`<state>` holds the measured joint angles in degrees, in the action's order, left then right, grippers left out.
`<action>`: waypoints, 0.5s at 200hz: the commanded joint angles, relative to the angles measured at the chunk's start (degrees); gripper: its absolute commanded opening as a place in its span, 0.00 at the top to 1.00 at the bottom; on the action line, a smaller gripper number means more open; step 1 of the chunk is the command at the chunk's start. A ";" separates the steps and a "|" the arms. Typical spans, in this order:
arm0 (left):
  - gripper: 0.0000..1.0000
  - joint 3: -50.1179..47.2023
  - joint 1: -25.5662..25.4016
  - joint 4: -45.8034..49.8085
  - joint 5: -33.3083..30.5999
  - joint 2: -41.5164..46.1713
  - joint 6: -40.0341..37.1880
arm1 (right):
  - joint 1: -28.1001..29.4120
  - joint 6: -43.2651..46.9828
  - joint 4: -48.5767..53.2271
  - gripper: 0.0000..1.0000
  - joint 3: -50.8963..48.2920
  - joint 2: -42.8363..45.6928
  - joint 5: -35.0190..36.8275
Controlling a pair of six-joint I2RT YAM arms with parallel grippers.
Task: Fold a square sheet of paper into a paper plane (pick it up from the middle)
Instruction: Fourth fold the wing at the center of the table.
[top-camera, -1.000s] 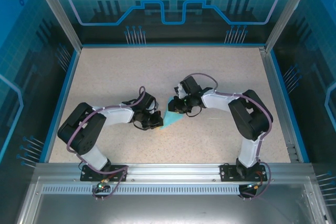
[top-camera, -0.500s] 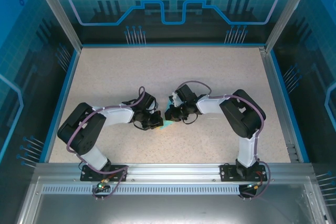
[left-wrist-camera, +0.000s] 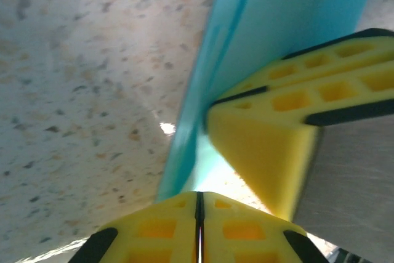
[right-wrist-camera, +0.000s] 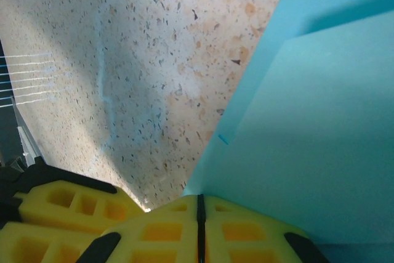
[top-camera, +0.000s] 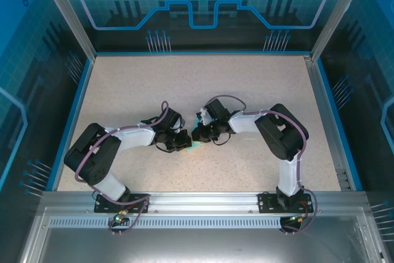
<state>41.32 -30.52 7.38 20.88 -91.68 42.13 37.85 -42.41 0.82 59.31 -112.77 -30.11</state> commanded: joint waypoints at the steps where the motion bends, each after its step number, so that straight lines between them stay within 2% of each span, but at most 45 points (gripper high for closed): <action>1: 0.90 -0.57 0.34 -3.07 2.37 0.40 0.86 | 0.30 -0.09 2.01 0.91 0.04 -2.24 1.03; 60: 1.00 -2.60 0.29 3.29 -4.04 -1.66 0.15 | -0.49 0.05 1.82 0.91 0.27 -0.94 0.17; 100: 1.00 -4.36 0.31 4.53 -6.68 -2.27 0.66 | -0.50 -0.48 -0.45 0.91 -1.39 2.95 -0.30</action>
<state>40.10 -30.52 6.57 19.46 -92.71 42.11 37.71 -42.44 0.75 59.27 -112.60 -30.46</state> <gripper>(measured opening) 0.051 0.091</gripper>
